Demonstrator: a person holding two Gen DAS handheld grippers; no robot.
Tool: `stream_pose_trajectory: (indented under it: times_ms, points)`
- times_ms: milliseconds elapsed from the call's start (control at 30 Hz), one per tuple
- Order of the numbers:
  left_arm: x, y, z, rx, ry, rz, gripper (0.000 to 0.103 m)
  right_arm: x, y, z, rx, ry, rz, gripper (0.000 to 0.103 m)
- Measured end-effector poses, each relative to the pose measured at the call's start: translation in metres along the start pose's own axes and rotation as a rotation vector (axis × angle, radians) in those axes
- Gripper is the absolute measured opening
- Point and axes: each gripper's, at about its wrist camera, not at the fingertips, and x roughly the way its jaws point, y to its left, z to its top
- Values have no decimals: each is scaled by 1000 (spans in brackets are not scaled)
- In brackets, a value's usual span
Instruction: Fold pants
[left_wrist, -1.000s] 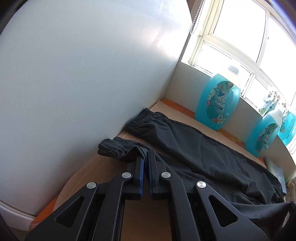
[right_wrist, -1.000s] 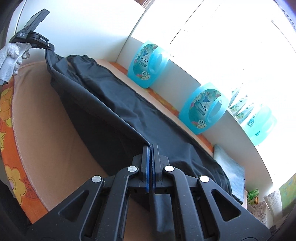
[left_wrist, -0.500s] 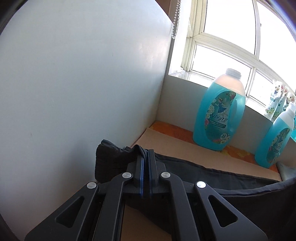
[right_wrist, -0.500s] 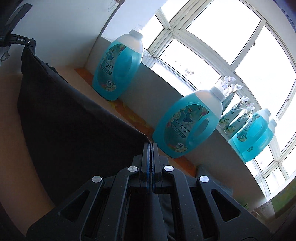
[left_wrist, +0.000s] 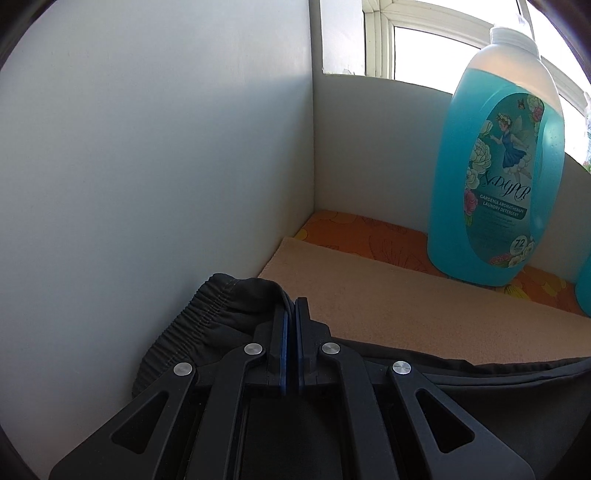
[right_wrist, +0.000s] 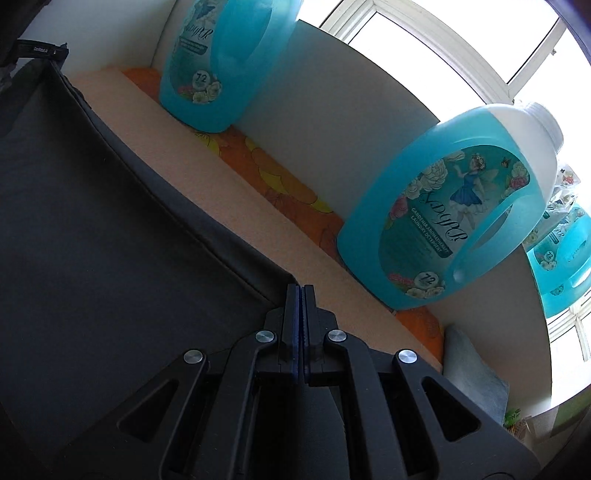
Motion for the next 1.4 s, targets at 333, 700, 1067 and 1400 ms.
stream_pose_trajectory:
  times_ms: [333, 700, 1067, 1400]
  points:
    - [20, -15, -3, 59, 29, 52, 6, 29, 4, 4, 6, 54, 32, 1]
    - [-33, -17, 9, 105, -62, 42, 44, -64, -42, -12, 194, -92, 80, 51]
    - [-129, -46, -17, 215, -154, -153, 49, -190, -104, -141, 372, -113, 29, 51]
    - [-197, -123, -85, 427, -121, -407, 49, -247, -117, -285, 533, -12, 20, 51]
